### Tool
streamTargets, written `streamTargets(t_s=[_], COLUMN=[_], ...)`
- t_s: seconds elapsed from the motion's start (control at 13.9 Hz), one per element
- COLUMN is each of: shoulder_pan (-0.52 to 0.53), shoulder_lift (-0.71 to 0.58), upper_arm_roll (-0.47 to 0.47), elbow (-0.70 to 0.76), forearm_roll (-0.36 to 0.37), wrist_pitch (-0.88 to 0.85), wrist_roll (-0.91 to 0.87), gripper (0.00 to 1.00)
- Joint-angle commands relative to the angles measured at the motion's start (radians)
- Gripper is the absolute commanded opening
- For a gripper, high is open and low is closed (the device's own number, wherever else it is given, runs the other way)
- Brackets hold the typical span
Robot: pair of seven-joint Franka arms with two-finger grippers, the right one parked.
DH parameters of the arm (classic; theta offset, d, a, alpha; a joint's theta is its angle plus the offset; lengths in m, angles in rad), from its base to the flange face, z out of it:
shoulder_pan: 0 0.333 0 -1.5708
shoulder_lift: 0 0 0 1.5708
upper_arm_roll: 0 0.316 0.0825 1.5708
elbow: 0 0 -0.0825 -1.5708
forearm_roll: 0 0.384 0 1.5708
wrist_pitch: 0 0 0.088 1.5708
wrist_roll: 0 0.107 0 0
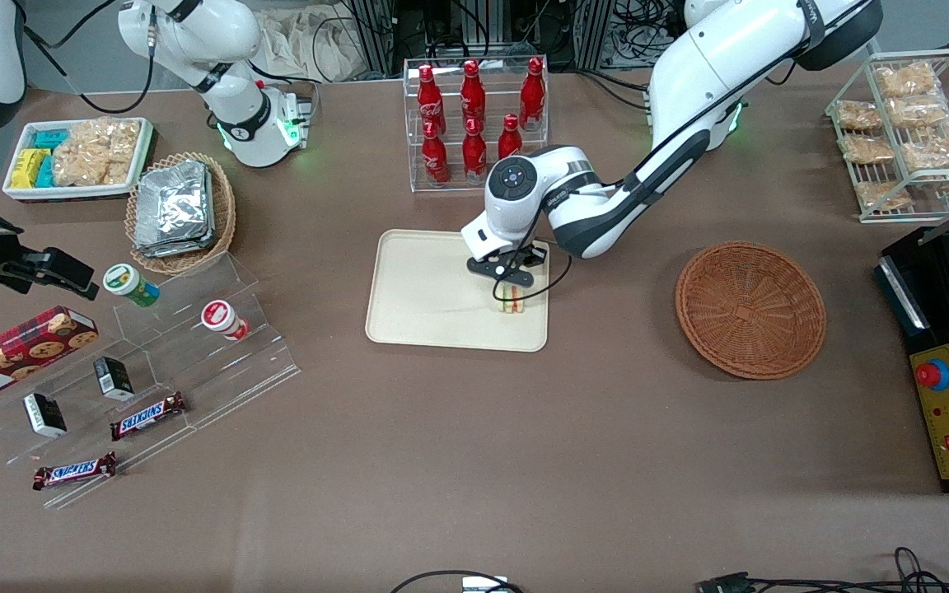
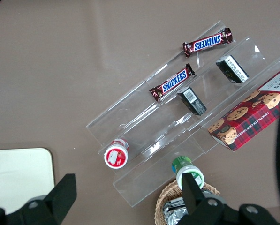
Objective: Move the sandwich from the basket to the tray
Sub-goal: 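Carry the held sandwich with the left gripper over the cream tray, then lower the sandwich onto the tray and open the left gripper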
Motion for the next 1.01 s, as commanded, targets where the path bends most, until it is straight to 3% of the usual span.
streamTargets(t_s=[0.0,0.29,0.36,0.65,0.72,0.86,0.93], shoulder_pan=[-0.018,-0.022,-0.022,-0.022,-0.02,-0.018,-0.018], shoulder_lift=[0.002,0.028,0.033,0.035,0.035,0.033,0.032], upper_arm_roll=[0.001,0.008,0.008,0.008,0.009,0.009,0.009], elbow=[0.003,0.003,0.003,0.004,0.004,0.009,0.01], forearm_roll=[0.023,0.071,0.073,0.073,0.073,0.071,0.073], wrist_pitch=[-0.011,-0.011,-0.01,-0.011,-0.011,-0.011,-0.011], wrist_roll=[-0.022,-0.028,-0.028,-0.03,-0.03,-0.068,-0.085], gripper=[0.0,0.0,0.05,0.5,0.71,0.99,1.0])
